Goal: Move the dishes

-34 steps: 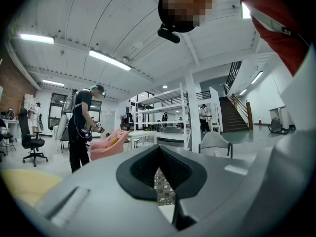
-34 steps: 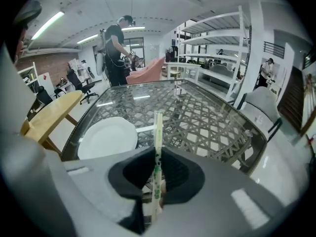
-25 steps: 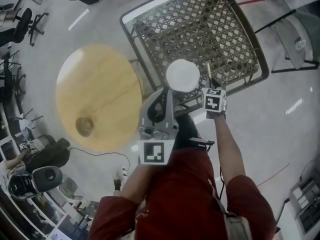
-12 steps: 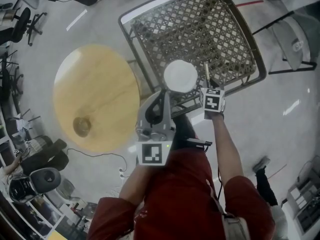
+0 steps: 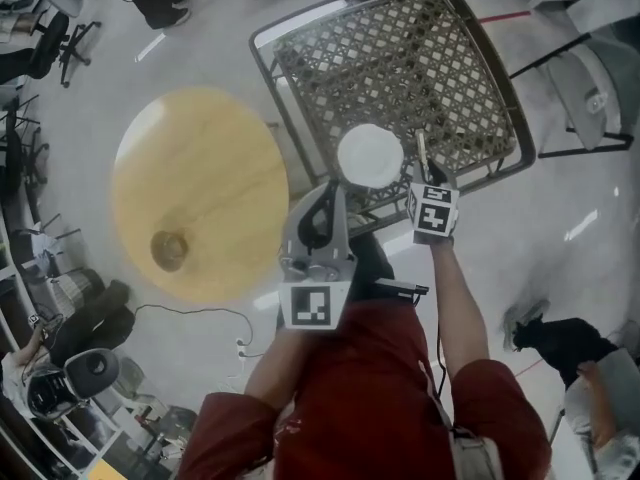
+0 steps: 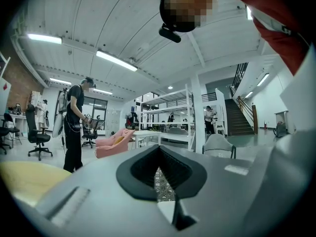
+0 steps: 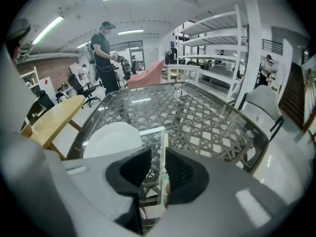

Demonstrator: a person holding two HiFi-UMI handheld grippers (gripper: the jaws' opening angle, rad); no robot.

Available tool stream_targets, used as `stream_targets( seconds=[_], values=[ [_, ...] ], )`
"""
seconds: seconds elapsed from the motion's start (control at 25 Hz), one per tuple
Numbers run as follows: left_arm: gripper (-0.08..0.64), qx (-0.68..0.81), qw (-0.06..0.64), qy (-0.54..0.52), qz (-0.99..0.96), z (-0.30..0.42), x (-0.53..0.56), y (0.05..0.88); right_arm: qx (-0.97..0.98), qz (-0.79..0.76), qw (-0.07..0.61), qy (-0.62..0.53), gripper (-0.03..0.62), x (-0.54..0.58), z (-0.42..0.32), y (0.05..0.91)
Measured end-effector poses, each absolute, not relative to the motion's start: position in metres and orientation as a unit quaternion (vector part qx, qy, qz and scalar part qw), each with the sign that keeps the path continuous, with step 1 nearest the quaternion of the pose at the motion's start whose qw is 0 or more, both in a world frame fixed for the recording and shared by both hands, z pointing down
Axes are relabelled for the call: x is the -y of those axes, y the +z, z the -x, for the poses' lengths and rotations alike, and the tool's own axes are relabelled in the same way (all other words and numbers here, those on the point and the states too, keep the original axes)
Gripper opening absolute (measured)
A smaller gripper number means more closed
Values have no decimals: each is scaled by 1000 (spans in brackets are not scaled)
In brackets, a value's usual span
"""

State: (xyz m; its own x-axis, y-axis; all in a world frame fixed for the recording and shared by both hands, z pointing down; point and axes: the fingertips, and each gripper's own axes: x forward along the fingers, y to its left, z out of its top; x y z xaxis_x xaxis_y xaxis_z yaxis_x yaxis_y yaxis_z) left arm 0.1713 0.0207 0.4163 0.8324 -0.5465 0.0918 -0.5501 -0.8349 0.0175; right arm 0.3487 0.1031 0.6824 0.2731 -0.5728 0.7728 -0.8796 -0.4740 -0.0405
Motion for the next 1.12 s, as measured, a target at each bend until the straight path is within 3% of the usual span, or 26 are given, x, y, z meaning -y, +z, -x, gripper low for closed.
stream_targets(
  seconds=[1.12],
  values=[
    [8,440,1,-15,-898,-45,43,376,667,-744,22,1,91,16,-221,397]
  ],
)
